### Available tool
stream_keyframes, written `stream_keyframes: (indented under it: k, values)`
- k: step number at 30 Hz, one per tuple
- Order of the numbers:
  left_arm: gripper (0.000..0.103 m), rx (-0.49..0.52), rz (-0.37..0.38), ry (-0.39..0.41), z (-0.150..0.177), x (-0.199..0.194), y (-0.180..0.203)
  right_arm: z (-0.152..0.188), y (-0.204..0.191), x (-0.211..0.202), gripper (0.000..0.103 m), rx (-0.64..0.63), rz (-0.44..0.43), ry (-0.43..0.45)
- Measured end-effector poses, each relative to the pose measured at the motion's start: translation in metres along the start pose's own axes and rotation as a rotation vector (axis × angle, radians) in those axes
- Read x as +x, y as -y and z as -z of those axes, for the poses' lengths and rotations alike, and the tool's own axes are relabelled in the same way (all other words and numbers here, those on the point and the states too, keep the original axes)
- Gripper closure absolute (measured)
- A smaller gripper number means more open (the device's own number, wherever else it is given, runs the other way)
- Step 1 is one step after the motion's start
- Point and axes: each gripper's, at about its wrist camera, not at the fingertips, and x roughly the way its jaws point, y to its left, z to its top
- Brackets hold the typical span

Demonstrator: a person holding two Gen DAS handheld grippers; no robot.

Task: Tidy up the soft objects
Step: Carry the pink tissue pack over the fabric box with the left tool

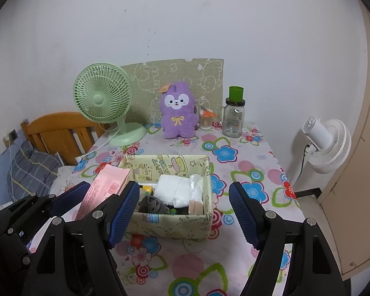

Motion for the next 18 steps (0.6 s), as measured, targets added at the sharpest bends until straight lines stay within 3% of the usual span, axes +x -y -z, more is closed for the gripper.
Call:
stream_keyframes:
  k: [18]
  values:
    - [0.064,-0.025,-0.022,-0.054,-0.014,0.050,-0.014,-0.014,0.000,0.055,0.024,0.006,-0.025,-0.058]
